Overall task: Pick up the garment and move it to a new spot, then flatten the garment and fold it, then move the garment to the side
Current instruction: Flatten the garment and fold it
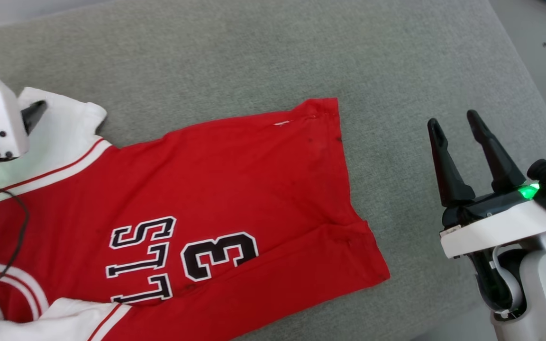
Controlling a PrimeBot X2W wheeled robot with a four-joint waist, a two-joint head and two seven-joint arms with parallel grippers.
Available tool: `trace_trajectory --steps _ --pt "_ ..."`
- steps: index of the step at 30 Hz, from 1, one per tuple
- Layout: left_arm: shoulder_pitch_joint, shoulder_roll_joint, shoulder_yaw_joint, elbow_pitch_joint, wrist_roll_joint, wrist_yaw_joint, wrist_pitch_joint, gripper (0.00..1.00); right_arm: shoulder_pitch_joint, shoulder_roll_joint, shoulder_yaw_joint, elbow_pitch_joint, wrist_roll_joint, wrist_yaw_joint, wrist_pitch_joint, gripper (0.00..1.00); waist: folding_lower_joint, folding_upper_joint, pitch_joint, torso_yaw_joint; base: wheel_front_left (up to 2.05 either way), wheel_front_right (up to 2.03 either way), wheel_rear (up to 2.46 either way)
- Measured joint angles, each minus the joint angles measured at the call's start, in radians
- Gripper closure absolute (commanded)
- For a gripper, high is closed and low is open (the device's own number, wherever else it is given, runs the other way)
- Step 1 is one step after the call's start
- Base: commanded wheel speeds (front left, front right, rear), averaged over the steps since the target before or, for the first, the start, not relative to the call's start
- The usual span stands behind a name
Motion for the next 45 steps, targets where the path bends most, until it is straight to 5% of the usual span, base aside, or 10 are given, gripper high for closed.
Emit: trace_trajectory --steps 7,8,9,10,11,21,32,44,45 --pt "-0.024 0.071 -0.013 0.027 -0.018 0.061 0.195 0.0 -0.011 0.016 0.021 0.037 0.026 0.0 -0.023 0.0 -0.0001 0.0 0.057 -0.057 0.0 0.0 0.0" --pt "-0.027 0.074 -0.011 0.03 -0.026 0.074 0.215 0.15 -0.012 0.016 0.023 0.041 0.028 0.0 -0.025 0.0 -0.0002 0.0 0.063 -0.062 0.0 0.0 0.0" --pt "-0.028 0.074 -0.007 0.031 -0.033 0.088 0.231 0.59 -0.013 0.016 0.025 0.047 0.032 0.0 -0.028 0.0 -0.0002 0.0 0.069 -0.067 0.0 0.0 0.0" --pt "-0.028 0.075 -0.005 0.03 -0.039 0.097 0.242 0.87 -0.015 0.016 0.024 0.052 0.036 0.0 -0.028 0.0 -0.0002 0.0 0.075 -0.071 0.0 0.0 0.0" --pt "-0.027 0.075 -0.004 0.029 -0.043 0.103 0.248 1.0 -0.019 0.016 0.025 0.057 0.041 0.0 -0.028 0.0 -0.0002 0.0 0.079 -0.073 0.0 0.0 0.0" --pt "-0.025 0.018 -0.018 0.031 -0.023 0.094 0.155 1.0 -0.098 -0.068 0.062 0.124 0.19 0.0 0.055 0.0 -0.0003 -0.0001 0.074 -0.029 0.0 0.0 0.0" --pt "-0.101 -0.116 -0.082 -0.04 0.039 0.022 0.002 1.0 -0.299 -0.241 0.187 0.285 0.384 0.0 0.473 0.0 -0.0002 0.0 0.049 0.135 0.0 0.0 0.0" --pt "-0.127 -0.184 -0.121 -0.118 0.07 -0.02 -0.088 1.0 -0.512 -0.267 0.264 0.501 0.42 0.0 0.765 0.0 -0.0002 0.0 0.093 0.291 0.0 0.0 0.0" --pt "-0.127 -0.186 -0.124 -0.12 0.07 -0.023 -0.092 1.0 -0.523 -0.268 0.266 0.516 0.426 0.0 0.791 0.33 -0.0003 0.0 0.096 0.298 0.0 0.0 0.0"
